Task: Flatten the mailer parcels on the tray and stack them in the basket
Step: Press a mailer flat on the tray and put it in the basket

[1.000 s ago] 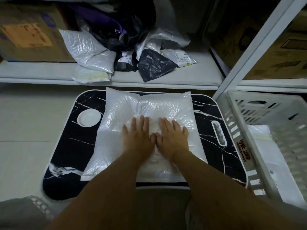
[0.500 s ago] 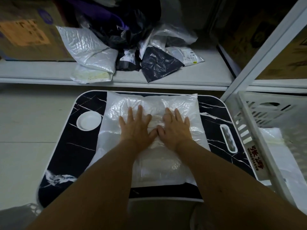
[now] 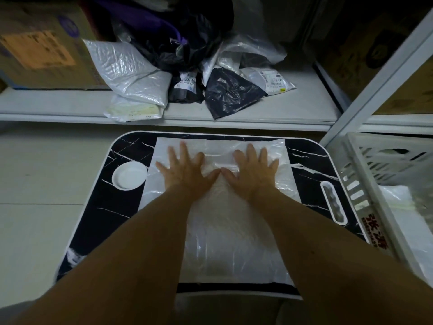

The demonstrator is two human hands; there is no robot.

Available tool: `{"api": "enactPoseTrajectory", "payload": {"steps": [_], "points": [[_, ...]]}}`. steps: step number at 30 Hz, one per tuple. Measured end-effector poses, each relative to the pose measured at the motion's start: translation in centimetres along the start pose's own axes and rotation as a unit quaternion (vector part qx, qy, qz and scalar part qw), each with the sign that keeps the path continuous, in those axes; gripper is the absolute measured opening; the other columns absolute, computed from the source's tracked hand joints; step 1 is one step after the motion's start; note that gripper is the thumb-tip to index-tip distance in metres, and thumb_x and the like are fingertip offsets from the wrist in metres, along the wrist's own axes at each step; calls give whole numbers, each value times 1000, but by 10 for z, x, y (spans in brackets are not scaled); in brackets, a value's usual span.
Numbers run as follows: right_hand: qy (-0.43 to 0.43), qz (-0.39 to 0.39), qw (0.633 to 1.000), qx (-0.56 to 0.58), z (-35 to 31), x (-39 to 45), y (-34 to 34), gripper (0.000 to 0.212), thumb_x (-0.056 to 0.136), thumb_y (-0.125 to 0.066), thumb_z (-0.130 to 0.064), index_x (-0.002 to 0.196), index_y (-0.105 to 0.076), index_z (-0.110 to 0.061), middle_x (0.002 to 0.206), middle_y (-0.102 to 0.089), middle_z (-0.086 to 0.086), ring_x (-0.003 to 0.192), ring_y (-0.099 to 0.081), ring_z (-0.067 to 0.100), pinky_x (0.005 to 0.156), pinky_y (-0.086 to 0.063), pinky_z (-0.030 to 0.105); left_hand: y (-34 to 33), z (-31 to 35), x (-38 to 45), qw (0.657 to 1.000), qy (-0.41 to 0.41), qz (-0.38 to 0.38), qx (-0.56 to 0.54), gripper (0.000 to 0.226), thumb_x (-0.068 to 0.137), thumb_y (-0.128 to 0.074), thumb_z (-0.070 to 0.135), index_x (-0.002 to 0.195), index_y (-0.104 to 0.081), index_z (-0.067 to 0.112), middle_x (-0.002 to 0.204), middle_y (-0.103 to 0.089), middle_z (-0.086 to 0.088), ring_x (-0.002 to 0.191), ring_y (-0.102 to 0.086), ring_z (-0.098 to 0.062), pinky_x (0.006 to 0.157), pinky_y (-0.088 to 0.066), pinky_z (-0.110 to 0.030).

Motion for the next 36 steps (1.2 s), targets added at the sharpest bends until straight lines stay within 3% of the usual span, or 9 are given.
{"api": "enactPoseTrajectory", "payload": {"steps": [3,6,12,15,18,21,27,36], "points": [[-22,-39,999,14,5,3,-15,76,84,-17,-80,151,-3,-46,162,5,8,146,8,44,112,-1,67,-13,-11,4,998,32,-34,-30,87,73,-6,87,147,10,43,159,15,-7,143,13,-42,107,-3,-70],[-52,-49,997,11,10,0,-18,81,80,-15,-85,150,-4,-47,162,7,13,145,10,46,112,1,67,-19,-12,3,996,51,-58,-46,88,71,-4,88,146,13,45,158,17,-10,142,15,-44,107,0,-71],[-156,-47,986,36,26,-6,-17,101,80,-9,-84,155,2,-17,159,8,23,146,11,41,116,1,59,-18,-25,3,985,137,-66,-77,89,82,-4,78,150,11,24,157,14,-15,144,13,-38,110,1,-63],[-176,-52,980,71,35,-5,-15,87,93,-13,-69,154,1,-9,160,5,21,148,8,35,118,1,52,-19,-32,0,985,130,-60,-100,77,96,-11,59,151,6,7,158,10,-16,146,9,-31,118,-4,-51],[-176,-33,980,87,42,-8,-4,65,103,-27,-37,154,-1,-6,162,1,14,149,3,29,121,-6,48,-18,-41,-6,987,114,-69,-94,62,102,-20,32,149,-1,-3,157,2,-22,146,1,-34,119,-7,-42],[-172,-4,983,65,31,-29,13,65,99,-36,-18,155,-2,-11,162,1,11,149,3,27,119,-6,51,-6,-42,-28,985,132,-63,-90,59,100,-28,22,151,-4,6,157,0,-22,146,-2,-35,119,-10,-44],[-160,-6,984,78,-18,-101,11,58,99,-29,-48,152,-13,-30,162,1,12,147,8,38,111,0,68,1,0,-96,993,85,-43,-66,60,97,-15,55,149,7,35,159,15,-8,145,11,-37,110,-3,-65],[-159,-4,984,84,-18,-170,-32,62,96,-12,-62,152,5,-38,161,11,12,144,15,45,109,3,70,-39,12,-154,991,58,-51,-114,61,93,-3,62,147,14,41,157,21,-5,143,20,-35,107,5,-69]]}}
Point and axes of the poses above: each hand's wrist, its own x-axis towards the middle knuckle, its own y-axis out of the back of the hand, z = x × y, the point moved 10 cm from there along x, towards the middle knuckle
